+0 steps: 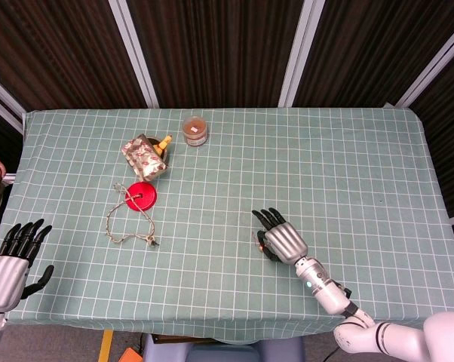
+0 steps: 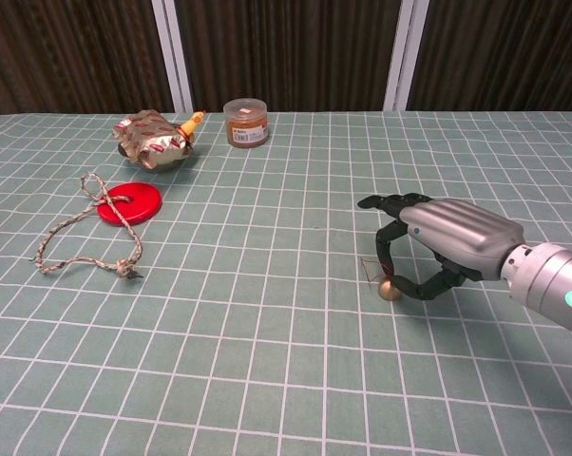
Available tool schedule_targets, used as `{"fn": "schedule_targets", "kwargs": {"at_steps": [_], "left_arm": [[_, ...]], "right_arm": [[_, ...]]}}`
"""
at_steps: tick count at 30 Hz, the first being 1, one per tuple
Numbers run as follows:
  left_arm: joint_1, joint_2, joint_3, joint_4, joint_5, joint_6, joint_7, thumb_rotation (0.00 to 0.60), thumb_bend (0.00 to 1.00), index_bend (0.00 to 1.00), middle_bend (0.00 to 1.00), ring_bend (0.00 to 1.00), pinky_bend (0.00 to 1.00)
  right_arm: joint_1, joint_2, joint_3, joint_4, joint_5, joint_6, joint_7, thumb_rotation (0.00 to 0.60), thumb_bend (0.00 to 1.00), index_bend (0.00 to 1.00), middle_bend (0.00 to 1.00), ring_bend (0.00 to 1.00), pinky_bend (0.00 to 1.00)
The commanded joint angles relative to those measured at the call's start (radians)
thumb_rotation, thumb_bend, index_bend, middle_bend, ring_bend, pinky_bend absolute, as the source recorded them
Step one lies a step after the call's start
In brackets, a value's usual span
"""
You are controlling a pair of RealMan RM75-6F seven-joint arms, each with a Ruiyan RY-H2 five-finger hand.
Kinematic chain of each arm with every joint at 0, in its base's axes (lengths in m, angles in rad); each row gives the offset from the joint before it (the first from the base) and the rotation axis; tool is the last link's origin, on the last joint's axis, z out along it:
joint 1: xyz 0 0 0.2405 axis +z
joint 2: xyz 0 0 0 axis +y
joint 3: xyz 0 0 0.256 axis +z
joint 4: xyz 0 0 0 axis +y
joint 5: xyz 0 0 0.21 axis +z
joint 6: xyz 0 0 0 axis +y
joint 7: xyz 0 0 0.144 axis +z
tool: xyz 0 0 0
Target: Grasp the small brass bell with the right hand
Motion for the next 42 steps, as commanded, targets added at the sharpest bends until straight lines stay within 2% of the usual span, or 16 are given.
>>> {"fn": "schedule_targets", "kwargs": {"at_steps": [1,7,10,15,19,22,26,32,38,42], "left_arm": [[0.0,0.0,0.0,0.0,0.0,0.001,0.0,0.6,0.39,0.0,0.0,0.0,0.0],[0.001,0.001,0.0,0.0,0.003,0.004,-0.002,0.6,0.39,0.0,0.0,0.0,0.0],[0.001,0.0,0.001,0.0,0.004,0.003,0.0,0.6,0.39,0.0,0.0,0.0,0.0],[0.0,-0.001,0.001,-0.002,0.006,0.004,0.003,0.6,0.39,0.0,0.0,0.0,0.0],[0.007,0.001,0.008,-0.003,0.014,0.013,0.012,0.6,0.39,0.0,0.0,0.0,0.0],[0.005,0.003,0.005,-0.008,0.004,0.003,0.009,0.6,0.39,0.0,0.0,0.0,0.0],[0.002,-0.001,0.007,-0.01,0.025,0.013,0.015,0.6,0.39,0.0,0.0,0.0,0.0],[0.006,0.001,0.01,-0.005,0.018,0.009,0.014,0.6,0.39,0.0,0.0,0.0,0.0],[0.005,0.001,0.008,-0.012,0.018,0.011,0.018,0.6,0.39,0.0,0.0,0.0,0.0],[0.009,0.0,0.009,-0.01,0.02,0.016,0.025,0.6,0.39,0.0,0.0,0.0,0.0]], "right_arm": [[0.0,0.002,0.0,-0.004,0.0,0.005,0.002,0.6,0.53,0.73,0.14,0.0,0.0],[-0.006,0.019,0.001,-0.049,-0.019,0.044,0.014,0.6,0.54,0.73,0.14,0.0,0.0],[0.005,0.014,0.025,-0.094,-0.025,0.064,0.02,0.6,0.54,0.74,0.15,0.0,0.0],[0.017,0.009,0.041,-0.105,-0.018,0.062,0.005,0.6,0.54,0.74,0.15,0.0,0.0],[-0.067,0.132,-0.017,-0.168,-0.028,0.145,-0.059,0.6,0.54,0.74,0.15,0.0,0.0],[-0.042,0.131,0.009,-0.214,-0.02,0.12,-0.046,0.6,0.54,0.74,0.16,0.0,0.0],[0.002,0.074,0.048,-0.189,0.011,0.072,-0.048,0.6,0.54,0.74,0.16,0.0,0.0],[-0.06,0.145,-0.003,-0.215,-0.014,0.145,-0.065,0.6,0.54,0.74,0.16,0.0,0.0],[-0.026,0.117,0.03,-0.209,0.011,0.103,-0.05,0.6,0.54,0.74,0.16,0.0,0.0],[-0.039,0.117,0.013,-0.186,0.017,0.105,-0.055,0.6,0.54,0.73,0.16,0.0,0.0]]}}
